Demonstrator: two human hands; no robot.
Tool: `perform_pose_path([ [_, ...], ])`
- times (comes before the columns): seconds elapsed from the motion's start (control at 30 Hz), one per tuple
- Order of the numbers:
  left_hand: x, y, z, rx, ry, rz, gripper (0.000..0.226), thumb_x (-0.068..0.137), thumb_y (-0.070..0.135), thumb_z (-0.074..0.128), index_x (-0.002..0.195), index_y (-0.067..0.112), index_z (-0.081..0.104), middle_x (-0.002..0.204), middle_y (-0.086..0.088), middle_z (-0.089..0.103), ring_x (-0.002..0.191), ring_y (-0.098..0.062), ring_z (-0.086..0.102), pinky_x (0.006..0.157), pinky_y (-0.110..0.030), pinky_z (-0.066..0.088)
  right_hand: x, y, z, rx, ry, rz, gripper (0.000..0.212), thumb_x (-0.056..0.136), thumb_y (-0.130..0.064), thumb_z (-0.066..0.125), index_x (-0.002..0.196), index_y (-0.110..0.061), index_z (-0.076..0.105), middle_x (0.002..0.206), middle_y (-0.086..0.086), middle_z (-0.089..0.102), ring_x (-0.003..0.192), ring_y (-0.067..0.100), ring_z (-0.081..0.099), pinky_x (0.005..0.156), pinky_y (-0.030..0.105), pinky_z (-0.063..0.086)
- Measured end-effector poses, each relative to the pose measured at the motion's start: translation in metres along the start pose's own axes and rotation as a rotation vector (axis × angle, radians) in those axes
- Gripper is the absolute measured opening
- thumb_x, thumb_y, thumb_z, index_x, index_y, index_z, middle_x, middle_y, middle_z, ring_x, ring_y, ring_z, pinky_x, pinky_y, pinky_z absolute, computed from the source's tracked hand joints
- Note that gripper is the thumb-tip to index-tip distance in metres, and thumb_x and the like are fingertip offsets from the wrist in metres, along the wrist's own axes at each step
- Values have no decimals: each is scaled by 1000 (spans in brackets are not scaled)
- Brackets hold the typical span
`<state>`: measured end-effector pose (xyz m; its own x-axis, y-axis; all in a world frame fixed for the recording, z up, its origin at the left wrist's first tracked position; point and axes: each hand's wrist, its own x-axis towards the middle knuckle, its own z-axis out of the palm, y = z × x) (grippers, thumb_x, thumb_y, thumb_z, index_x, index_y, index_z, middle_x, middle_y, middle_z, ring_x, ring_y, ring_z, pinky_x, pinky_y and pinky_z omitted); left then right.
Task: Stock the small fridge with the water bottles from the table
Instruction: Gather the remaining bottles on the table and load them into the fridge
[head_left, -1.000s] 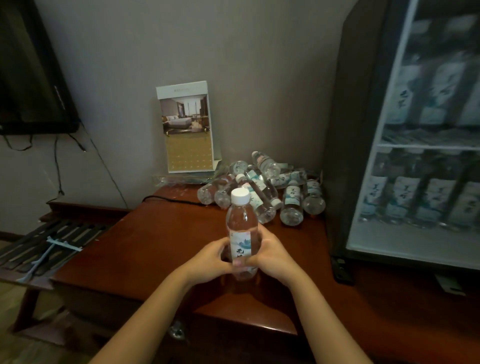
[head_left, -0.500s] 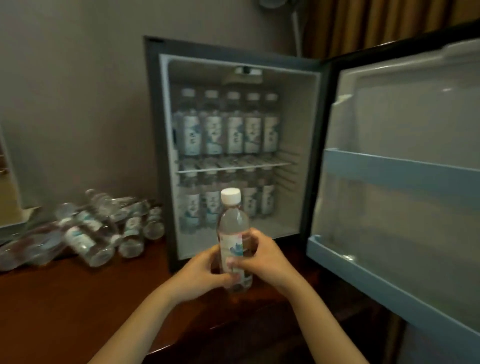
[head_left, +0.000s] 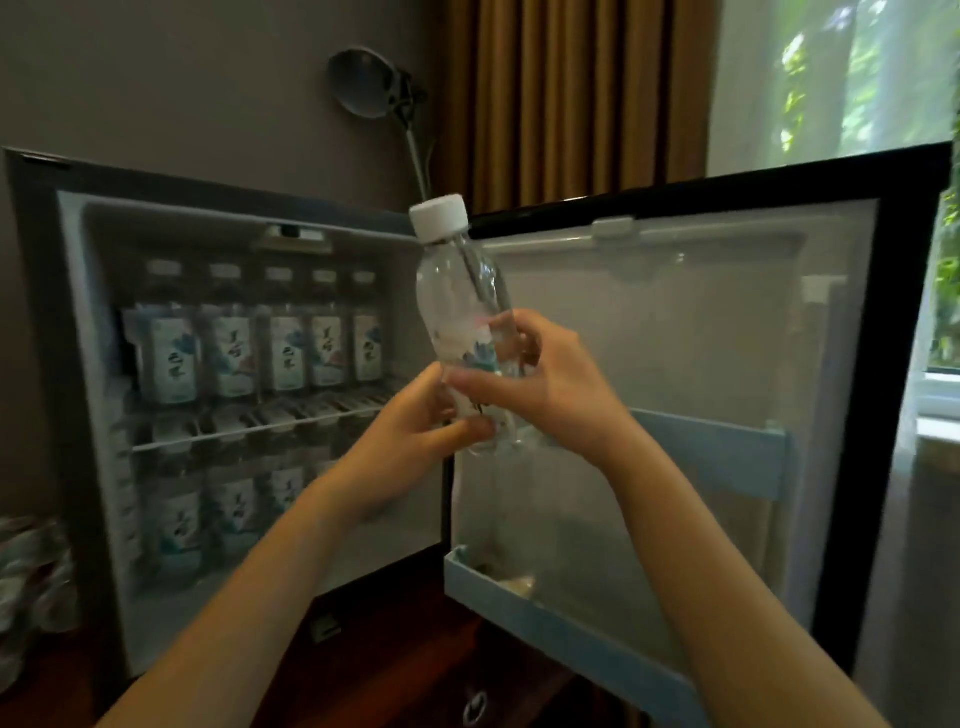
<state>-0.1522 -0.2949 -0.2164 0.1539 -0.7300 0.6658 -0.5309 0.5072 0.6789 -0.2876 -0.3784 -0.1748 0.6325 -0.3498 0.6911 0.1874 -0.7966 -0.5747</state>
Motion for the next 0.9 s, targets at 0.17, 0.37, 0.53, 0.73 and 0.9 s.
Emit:
perform_pose_path([
  [0.17, 43, 15, 15, -45, -58, 67, 42, 85, 20, 60, 124, 23, 44, 113, 5, 64, 106, -9, 63, 86, -23, 51, 17, 3, -25, 139, 111, 9, 33, 78, -33, 71, 106, -22, 58, 95, -1, 66, 87, 11, 65, 77, 27, 57],
  [0.37, 73, 6, 37, -30, -103, 60, 61, 85, 32, 62, 137, 16, 36, 125, -1, 59, 114, -17, 59, 97, -36, 49, 27, 28, -40, 202, 236, 71, 53, 70, -46, 74, 111, -15, 62, 101, 11, 66, 93, 25, 66, 82, 46, 56],
  [0.53, 91, -2, 57, 83, -104, 47, 65, 83, 36, 60, 139, 17, 33, 128, 1, 56, 114, -11, 58, 97, -35, 48, 27, 53, -70, 266, 163, -2, 22, 81, -20, 70, 102, -20, 62, 97, 6, 68, 88, 15, 66, 79, 29, 56],
  [0.73, 124, -7, 63, 184, -46, -39, 58, 91, 24, 57, 140, 16, 27, 135, -3, 51, 115, -11, 55, 98, -31, 47, 52, 86, -79, 315, 198, 122, 27, 85, -30, 65, 110, -21, 60, 104, 4, 69, 94, 15, 68, 81, 28, 55],
  [0.9, 134, -15, 65, 318, 60, -30, 58, 90, 21, 60, 139, 14, 30, 128, 1, 53, 111, -9, 53, 88, -20, 44, 67, 102, -75, 346, 183, 136, 32, 88, -22, 61, 117, -11, 54, 114, 13, 63, 94, 14, 65, 76, 20, 55],
])
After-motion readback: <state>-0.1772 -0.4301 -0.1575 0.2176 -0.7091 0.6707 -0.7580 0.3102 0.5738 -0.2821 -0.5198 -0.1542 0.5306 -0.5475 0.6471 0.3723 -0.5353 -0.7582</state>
